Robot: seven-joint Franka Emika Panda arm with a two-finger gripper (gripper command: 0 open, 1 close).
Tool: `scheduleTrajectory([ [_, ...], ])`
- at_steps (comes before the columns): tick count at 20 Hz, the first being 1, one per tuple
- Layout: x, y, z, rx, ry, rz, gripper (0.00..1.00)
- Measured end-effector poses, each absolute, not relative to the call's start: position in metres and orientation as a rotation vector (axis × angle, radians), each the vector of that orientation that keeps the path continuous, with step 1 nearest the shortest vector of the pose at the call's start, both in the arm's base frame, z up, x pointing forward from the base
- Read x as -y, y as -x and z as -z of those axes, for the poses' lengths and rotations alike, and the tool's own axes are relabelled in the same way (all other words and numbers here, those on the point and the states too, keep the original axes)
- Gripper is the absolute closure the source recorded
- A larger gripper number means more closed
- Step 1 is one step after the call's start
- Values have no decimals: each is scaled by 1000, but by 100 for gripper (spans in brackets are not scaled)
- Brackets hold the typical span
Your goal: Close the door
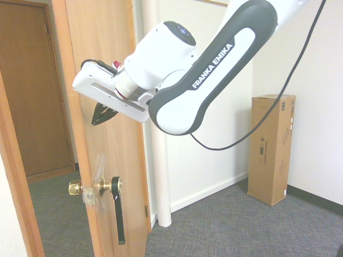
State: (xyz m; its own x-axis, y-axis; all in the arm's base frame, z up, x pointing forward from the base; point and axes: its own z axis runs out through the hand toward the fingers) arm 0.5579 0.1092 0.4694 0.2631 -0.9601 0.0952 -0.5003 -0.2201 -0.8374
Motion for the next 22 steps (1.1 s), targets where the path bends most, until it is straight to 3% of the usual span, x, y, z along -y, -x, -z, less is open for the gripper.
scheduleTrajectory([
  [15, -152, -620, -404, -1306, 1905, 858, 100],
  [22, -158, -632, -406, -1303, 1921, 925, 100],
])
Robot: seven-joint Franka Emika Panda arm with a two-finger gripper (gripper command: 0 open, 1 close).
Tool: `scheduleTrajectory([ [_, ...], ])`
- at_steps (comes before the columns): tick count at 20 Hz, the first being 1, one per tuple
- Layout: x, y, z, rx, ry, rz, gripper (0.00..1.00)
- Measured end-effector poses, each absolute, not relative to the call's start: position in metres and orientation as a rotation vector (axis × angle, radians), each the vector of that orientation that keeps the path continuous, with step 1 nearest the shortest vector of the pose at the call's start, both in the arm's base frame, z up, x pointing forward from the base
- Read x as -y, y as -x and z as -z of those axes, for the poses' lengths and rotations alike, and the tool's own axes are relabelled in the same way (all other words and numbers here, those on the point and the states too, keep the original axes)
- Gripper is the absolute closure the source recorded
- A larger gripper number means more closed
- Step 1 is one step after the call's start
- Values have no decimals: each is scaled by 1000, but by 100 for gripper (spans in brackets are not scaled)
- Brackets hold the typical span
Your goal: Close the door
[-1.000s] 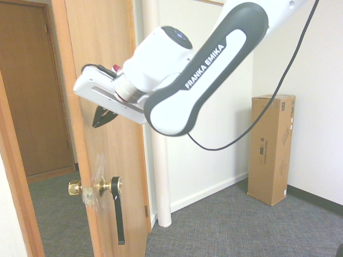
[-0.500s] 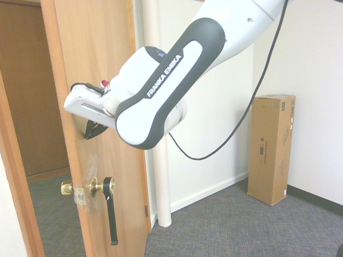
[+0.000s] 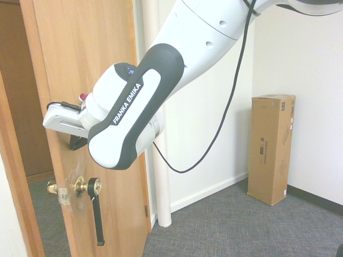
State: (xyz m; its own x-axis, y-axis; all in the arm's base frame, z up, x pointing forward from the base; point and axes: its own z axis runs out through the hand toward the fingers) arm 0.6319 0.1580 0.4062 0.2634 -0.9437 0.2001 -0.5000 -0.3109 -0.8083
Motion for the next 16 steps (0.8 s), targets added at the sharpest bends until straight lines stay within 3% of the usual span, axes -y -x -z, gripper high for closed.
scheduleTrajectory([
  [8, -214, -671, -437, -1244, 2053, 742, 100],
  [16, -171, -753, -437, -1283, 2003, 726, 100],
])
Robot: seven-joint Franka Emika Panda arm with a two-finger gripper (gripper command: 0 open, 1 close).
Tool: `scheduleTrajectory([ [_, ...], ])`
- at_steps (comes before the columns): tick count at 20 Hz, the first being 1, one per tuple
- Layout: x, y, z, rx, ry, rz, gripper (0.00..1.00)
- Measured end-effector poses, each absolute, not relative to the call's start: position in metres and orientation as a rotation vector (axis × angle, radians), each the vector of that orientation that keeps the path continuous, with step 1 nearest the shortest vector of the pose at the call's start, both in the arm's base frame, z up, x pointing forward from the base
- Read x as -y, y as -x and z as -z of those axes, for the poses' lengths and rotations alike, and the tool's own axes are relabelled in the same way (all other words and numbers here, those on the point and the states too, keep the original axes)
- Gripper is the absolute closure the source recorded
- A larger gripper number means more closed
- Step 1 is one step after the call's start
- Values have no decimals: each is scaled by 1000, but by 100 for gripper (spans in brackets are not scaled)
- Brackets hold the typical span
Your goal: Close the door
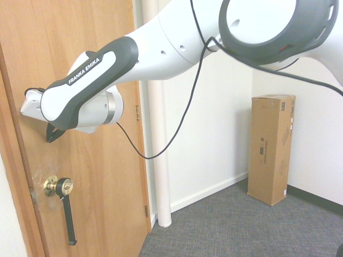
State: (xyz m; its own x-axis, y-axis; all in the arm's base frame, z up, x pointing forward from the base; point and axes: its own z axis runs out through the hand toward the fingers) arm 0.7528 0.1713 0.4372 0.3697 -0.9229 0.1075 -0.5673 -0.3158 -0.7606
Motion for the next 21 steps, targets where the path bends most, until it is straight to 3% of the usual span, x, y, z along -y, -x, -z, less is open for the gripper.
scheduleTrajectory([
  [19, -100, -797, -527, -1214, 2341, 552, 100],
  [20, -94, -796, -527, -1231, 2381, 517, 0],
  [21, -86, -795, -525, -1255, 2429, 500, 0],
])
